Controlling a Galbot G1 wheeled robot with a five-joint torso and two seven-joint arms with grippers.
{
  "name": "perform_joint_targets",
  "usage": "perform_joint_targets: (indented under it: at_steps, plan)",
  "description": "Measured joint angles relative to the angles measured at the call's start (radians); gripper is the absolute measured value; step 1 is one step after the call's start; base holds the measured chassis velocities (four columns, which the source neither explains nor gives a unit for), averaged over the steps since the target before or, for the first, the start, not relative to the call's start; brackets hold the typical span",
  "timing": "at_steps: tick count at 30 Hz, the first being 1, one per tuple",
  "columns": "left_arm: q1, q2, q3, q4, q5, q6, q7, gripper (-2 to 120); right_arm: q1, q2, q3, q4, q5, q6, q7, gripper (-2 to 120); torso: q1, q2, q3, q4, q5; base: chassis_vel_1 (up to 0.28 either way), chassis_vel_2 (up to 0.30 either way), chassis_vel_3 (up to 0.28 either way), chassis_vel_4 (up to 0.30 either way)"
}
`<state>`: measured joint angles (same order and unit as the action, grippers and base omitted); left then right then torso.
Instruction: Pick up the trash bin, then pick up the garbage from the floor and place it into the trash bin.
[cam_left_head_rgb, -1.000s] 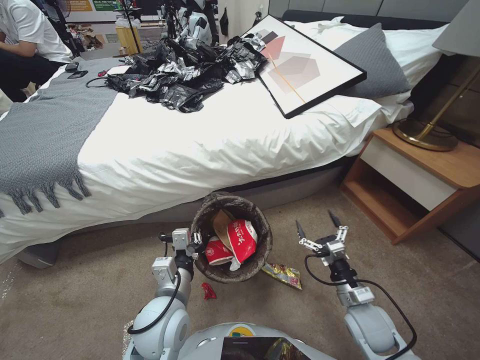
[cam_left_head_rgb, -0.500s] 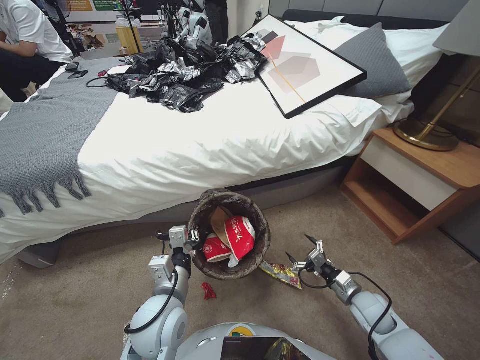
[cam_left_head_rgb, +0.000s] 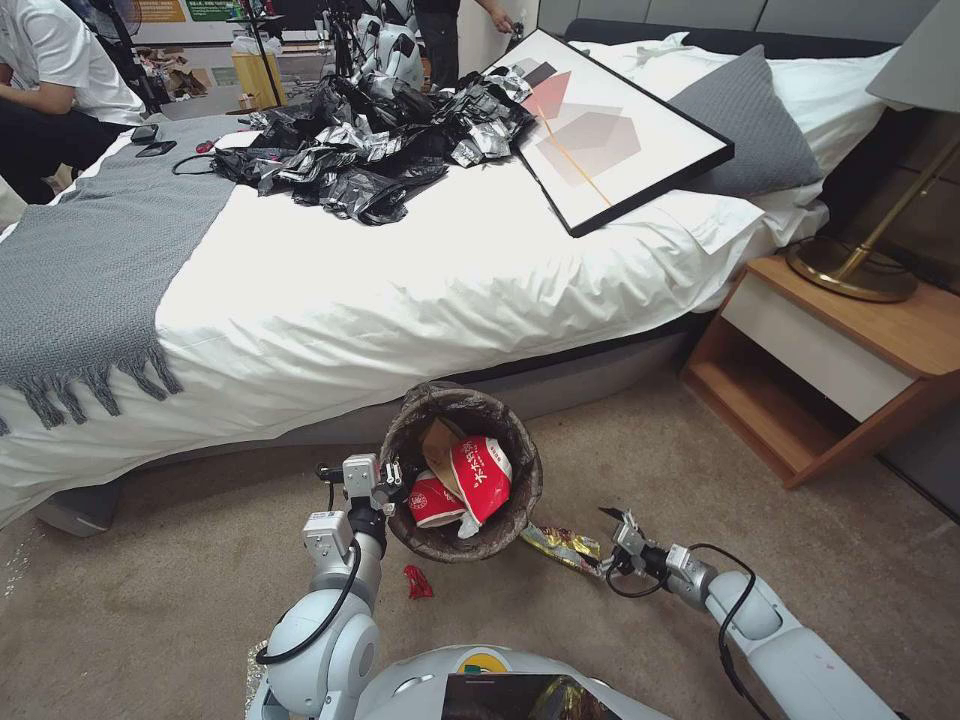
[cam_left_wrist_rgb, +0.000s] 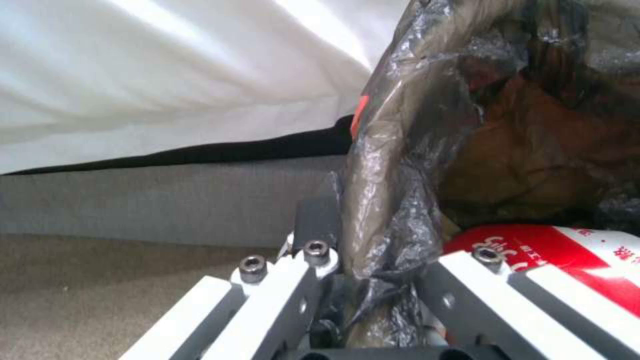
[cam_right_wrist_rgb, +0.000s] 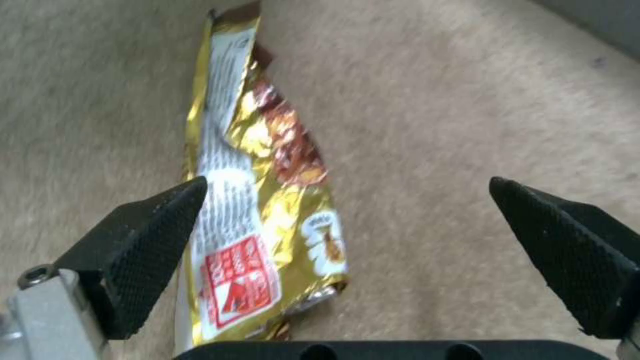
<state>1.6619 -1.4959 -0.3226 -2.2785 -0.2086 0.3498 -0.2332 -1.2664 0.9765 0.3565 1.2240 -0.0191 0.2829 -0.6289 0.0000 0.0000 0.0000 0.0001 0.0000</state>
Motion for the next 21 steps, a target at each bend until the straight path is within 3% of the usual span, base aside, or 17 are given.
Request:
perform_joint_targets:
  at_steps: [21]
  plan:
    - [0.009, -0.012, 0.01, 0.014, 0.024, -0.001, 0.001, 3, 0.119, 0.09, -0.024, -0.207, -0.09, 0.073, -0.064, 96, 0.0, 0.0, 0.0, -0.0001, -0.0001, 0.0, 0.0, 0.0, 0.0]
